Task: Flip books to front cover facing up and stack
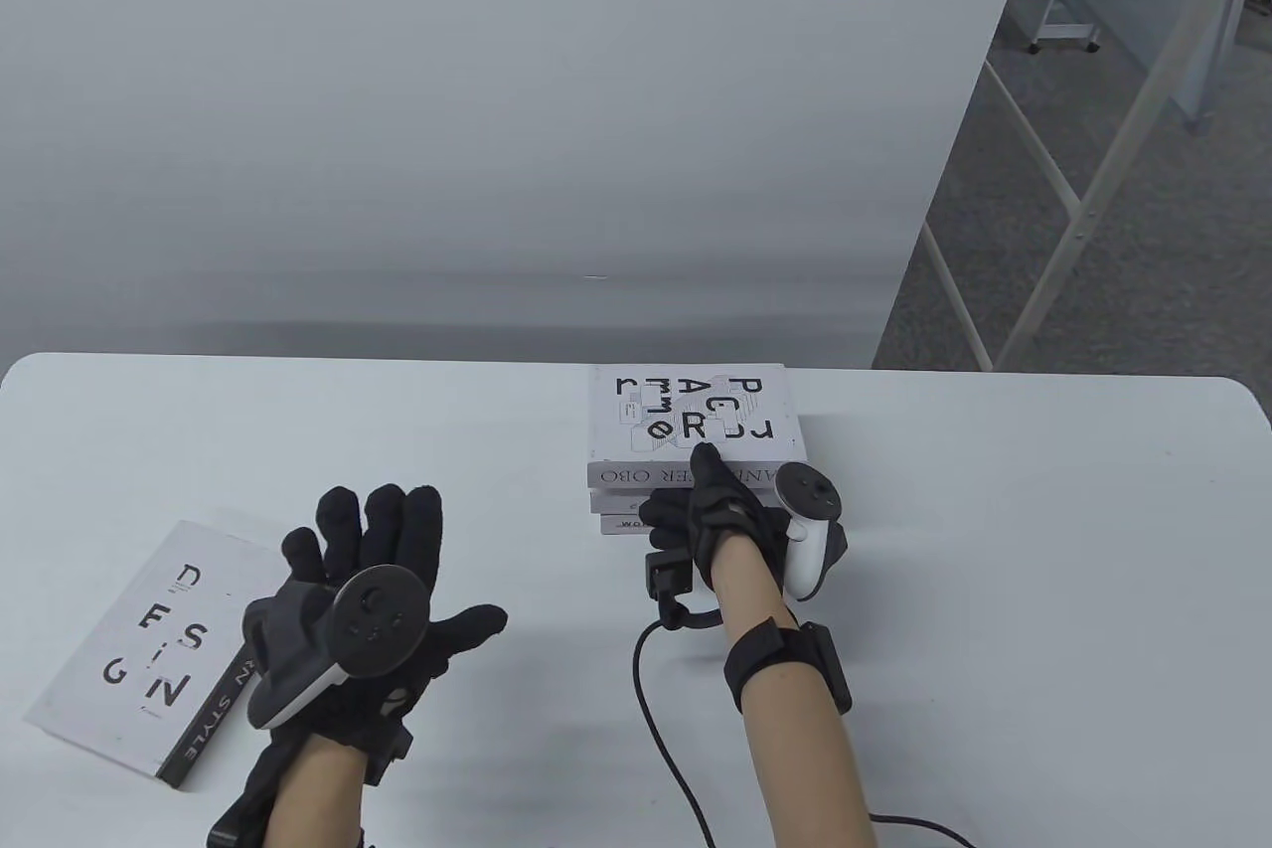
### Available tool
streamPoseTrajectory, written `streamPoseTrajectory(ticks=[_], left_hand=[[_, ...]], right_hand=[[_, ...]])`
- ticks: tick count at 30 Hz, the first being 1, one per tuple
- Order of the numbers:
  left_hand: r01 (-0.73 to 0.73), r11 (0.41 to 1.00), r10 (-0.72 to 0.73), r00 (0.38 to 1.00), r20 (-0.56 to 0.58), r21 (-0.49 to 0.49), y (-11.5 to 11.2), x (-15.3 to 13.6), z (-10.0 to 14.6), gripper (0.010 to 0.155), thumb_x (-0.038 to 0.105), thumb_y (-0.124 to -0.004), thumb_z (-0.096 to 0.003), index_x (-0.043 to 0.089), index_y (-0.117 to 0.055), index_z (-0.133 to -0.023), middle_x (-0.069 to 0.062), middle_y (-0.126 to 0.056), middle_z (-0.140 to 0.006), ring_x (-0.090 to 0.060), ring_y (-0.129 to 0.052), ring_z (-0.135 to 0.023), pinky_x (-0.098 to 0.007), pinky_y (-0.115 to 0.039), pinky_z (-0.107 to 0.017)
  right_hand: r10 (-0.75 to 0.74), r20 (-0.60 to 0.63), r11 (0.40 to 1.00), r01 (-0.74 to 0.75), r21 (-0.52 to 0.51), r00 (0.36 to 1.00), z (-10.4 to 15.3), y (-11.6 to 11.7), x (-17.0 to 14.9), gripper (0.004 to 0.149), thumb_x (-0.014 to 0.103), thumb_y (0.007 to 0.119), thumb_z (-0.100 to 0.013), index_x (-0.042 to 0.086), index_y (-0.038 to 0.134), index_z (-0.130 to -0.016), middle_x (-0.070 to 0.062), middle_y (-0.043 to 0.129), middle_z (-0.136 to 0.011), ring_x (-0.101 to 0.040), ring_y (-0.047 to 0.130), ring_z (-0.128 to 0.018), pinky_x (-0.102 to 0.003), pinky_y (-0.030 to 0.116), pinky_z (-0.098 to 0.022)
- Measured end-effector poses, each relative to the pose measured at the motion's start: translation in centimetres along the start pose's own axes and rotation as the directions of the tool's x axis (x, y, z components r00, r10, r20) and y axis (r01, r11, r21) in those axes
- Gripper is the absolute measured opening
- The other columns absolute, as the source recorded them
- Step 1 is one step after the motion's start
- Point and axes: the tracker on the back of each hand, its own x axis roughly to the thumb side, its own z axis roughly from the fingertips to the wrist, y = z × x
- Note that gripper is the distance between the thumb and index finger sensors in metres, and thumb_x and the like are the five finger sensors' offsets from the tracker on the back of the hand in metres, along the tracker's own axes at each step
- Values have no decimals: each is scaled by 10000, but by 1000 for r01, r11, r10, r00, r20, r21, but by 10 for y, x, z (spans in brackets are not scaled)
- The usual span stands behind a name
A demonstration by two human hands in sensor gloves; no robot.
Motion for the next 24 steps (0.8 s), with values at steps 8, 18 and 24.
streamPoseTrajectory(ticks=[8, 18, 24], left_hand=[[14, 1000, -13, 1000, 21, -18, -5, 7, -2, 1055, 695, -762, -348, 29, -456, -1108, -337, -436, -1098, -659, -268, -936, -790, -247, -579], [43, 998, -40, 997, 58, -40, -15, 21, -6, 1050, 697, -754, -355, 36, -446, -1110, -334, -422, -1101, -656, -264, -940, -790, -275, -597], [93, 993, -85, 991, 108, -67, -27, 39, -9, 1044, 701, -740, -364, 44, -429, -1114, -327, -398, -1106, -652, -258, -947, -782, -304, -613]], right_hand=[[-42, 76, 998, 38, 51, 996, 13, 8, -5, 798, 494, 495, -616, -205, 345, -973, -309, 778, -853, -303, 1013, -654, -403, 904, -430], [124, 279, 969, -176, 172, 952, 40, -2, -3, 779, 469, 501, -622, -157, 256, -1015, -388, 647, -926, -430, 913, -739, -508, 827, -486], [275, 522, 900, -407, 156, 807, 81, -24, -2, 791, 485, 571, -612, -72, 230, -1059, -450, 461, -1003, -605, 728, -824, -690, 672, -520]])
